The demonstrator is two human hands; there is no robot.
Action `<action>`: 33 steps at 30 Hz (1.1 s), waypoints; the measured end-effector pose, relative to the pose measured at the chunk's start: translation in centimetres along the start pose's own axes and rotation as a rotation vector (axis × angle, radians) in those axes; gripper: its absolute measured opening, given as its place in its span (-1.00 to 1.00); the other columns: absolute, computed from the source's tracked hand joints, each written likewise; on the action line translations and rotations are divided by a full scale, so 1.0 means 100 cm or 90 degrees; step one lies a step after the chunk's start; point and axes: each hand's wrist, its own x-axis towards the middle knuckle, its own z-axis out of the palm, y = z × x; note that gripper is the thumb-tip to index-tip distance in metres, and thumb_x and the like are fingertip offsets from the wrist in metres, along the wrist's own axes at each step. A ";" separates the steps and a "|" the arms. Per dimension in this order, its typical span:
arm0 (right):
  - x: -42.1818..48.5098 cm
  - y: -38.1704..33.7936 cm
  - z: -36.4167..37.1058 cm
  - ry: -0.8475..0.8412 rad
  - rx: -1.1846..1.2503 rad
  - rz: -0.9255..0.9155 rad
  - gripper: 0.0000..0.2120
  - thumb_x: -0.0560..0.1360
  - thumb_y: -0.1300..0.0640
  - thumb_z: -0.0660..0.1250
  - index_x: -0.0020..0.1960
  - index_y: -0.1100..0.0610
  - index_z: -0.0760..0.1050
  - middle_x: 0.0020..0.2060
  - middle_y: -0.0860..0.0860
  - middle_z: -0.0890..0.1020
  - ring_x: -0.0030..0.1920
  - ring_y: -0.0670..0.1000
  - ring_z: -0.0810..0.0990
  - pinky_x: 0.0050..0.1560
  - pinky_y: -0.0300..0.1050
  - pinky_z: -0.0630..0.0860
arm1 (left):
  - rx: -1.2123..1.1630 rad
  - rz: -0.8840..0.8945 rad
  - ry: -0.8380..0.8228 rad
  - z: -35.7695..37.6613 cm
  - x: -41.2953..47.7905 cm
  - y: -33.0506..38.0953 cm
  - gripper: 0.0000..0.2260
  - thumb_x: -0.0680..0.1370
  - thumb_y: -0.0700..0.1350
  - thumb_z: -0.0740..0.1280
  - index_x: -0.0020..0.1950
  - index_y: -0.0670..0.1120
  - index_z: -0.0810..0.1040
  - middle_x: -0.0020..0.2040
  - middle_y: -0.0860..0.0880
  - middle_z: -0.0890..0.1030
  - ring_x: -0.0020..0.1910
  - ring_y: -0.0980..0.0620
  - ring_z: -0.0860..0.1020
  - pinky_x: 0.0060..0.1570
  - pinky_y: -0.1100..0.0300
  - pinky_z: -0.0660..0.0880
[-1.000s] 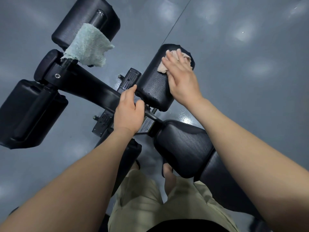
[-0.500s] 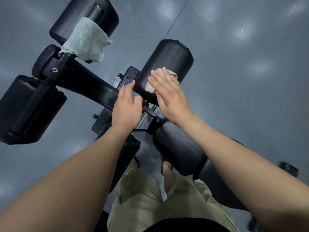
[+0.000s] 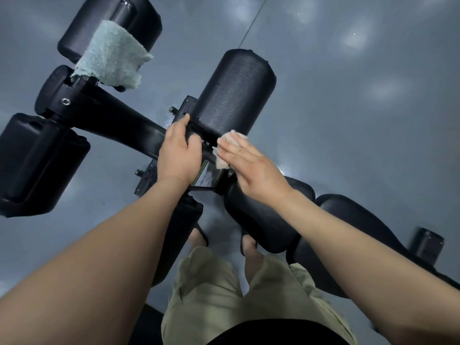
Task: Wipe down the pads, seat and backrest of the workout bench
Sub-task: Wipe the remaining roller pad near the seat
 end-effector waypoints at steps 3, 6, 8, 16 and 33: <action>-0.010 0.012 -0.019 0.020 -0.017 0.049 -0.57 0.54 0.40 0.18 0.37 0.22 0.52 0.41 0.08 0.50 0.41 0.15 0.47 0.38 0.10 0.44 | -0.005 -0.001 0.001 0.000 -0.001 0.000 -0.54 0.59 -0.02 0.12 0.51 0.08 0.37 0.46 0.07 0.41 0.39 0.04 0.41 0.36 0.11 0.33; 0.004 0.014 -0.045 0.088 -0.025 0.134 -0.65 0.59 0.25 0.17 0.32 0.16 0.56 0.27 0.06 0.55 0.19 0.05 0.59 0.17 -0.02 0.55 | -0.018 -0.001 -0.001 0.000 -0.001 0.000 -0.54 0.60 -0.02 0.13 0.51 0.07 0.37 0.46 0.06 0.41 0.39 0.02 0.41 0.37 0.11 0.33; 0.030 0.010 -0.063 0.122 0.036 0.185 -0.71 0.59 0.25 0.21 0.24 0.12 0.58 0.09 -0.02 0.57 0.06 -0.08 0.56 0.08 -0.18 0.51 | -0.021 -0.003 -0.003 0.000 -0.002 0.000 -0.54 0.60 -0.02 0.12 0.51 0.08 0.36 0.46 0.07 0.40 0.39 0.03 0.41 0.35 0.13 0.32; 0.114 0.025 -0.083 0.231 0.000 0.394 -0.84 0.55 0.13 0.23 0.12 0.04 0.46 0.01 -0.02 0.50 0.00 0.07 0.56 0.05 -0.03 0.49 | -0.019 -0.016 -0.003 -0.002 -0.003 0.002 -0.53 0.59 -0.01 0.13 0.52 0.11 0.35 0.46 0.12 0.39 0.27 0.06 0.46 0.20 0.17 0.35; 0.148 0.065 -0.083 0.206 -0.129 0.234 -0.70 0.62 0.10 0.23 0.31 0.01 0.58 0.06 0.10 0.54 0.04 0.21 0.48 0.13 -0.20 0.35 | -0.035 -0.019 -0.023 -0.004 -0.003 0.004 -0.53 0.58 -0.06 0.17 0.51 0.10 0.36 0.45 0.16 0.39 -0.10 0.20 0.51 0.13 0.15 0.41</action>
